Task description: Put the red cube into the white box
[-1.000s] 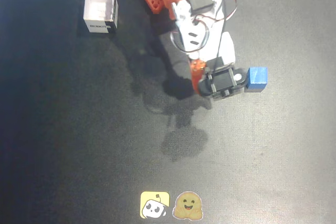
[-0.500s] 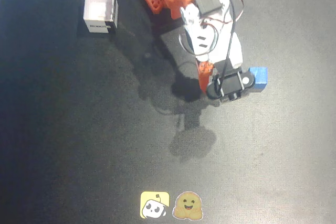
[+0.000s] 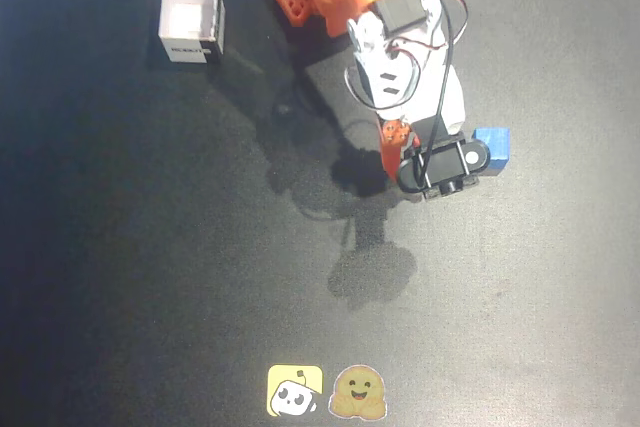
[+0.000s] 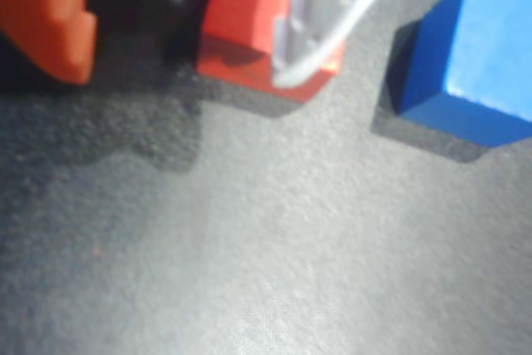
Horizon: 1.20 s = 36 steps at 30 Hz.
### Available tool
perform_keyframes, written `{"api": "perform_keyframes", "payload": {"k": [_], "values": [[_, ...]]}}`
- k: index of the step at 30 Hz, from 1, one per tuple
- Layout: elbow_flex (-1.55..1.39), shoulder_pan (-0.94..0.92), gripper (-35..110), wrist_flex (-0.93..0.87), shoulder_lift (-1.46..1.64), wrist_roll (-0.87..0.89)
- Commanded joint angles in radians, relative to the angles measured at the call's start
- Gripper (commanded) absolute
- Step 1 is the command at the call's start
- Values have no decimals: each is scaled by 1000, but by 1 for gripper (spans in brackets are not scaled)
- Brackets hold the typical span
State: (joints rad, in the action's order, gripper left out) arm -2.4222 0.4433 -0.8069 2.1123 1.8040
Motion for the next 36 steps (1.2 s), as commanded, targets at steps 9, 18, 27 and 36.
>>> {"api": "perform_keyframes", "payload": {"k": [9,18,27,36], "values": [[37,-29,16,-114,58,-21],[66,40,17,-98,-12,35],[109,123,17,-98,-87,75],[112,137,19,-106,-103,77]]}}
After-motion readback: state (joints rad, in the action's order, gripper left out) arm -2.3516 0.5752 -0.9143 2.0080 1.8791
